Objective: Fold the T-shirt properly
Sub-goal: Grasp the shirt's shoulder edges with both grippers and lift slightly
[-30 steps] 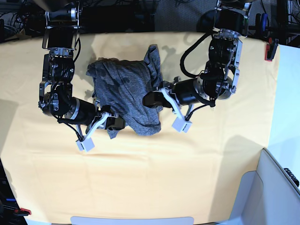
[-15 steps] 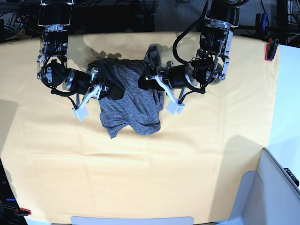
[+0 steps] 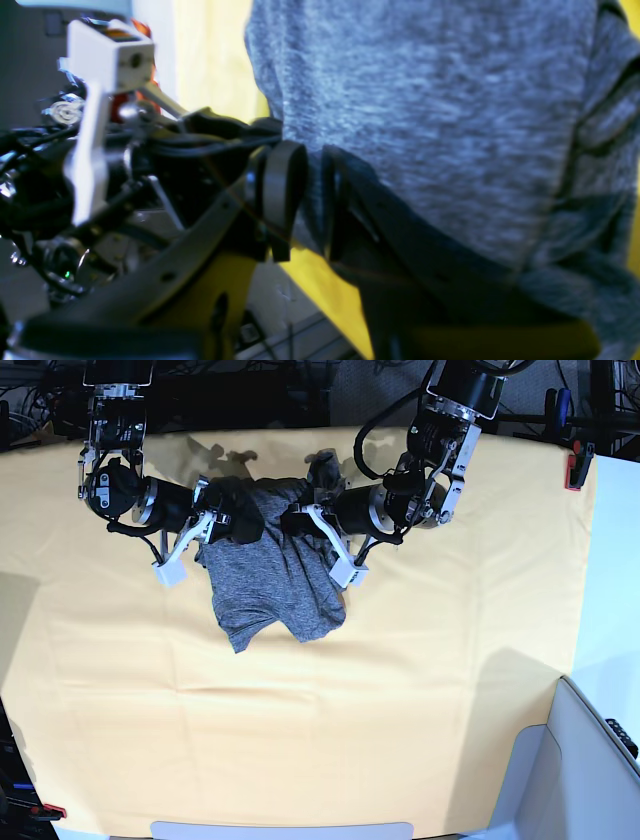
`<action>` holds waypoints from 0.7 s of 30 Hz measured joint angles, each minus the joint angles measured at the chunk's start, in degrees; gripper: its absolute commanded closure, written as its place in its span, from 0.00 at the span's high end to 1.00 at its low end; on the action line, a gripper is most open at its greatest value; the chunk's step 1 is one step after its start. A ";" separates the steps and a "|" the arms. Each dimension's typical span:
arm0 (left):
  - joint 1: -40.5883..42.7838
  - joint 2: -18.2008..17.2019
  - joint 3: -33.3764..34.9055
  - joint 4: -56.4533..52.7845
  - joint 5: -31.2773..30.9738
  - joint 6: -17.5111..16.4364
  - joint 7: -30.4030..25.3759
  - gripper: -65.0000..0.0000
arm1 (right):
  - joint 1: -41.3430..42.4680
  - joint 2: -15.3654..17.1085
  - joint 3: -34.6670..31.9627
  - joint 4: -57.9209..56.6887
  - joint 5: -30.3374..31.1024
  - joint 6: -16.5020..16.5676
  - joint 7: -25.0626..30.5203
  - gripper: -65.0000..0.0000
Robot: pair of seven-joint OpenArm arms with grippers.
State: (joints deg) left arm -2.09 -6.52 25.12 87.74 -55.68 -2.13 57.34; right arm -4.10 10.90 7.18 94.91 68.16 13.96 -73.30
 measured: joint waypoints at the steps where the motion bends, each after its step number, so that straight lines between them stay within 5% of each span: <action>1: -0.04 0.02 0.37 -0.39 0.22 -0.04 -0.20 0.01 | 0.15 0.76 0.24 0.15 -0.79 0.02 0.15 0.14; 13: 0.46 -6.36 0.70 -0.26 3.63 -1.70 0.83 0.01 | 0.28 7.48 0.52 0.22 -14.32 0.02 0.42 0.14; 21: 0.24 -7.98 0.63 3.50 5.68 -0.68 5.64 0.01 | 1.27 6.71 0.57 0.22 -14.25 0.02 0.02 0.14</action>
State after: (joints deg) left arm -1.85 -14.50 25.76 91.24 -50.00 -2.81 62.98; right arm -2.83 17.61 7.75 95.13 53.91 13.98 -73.28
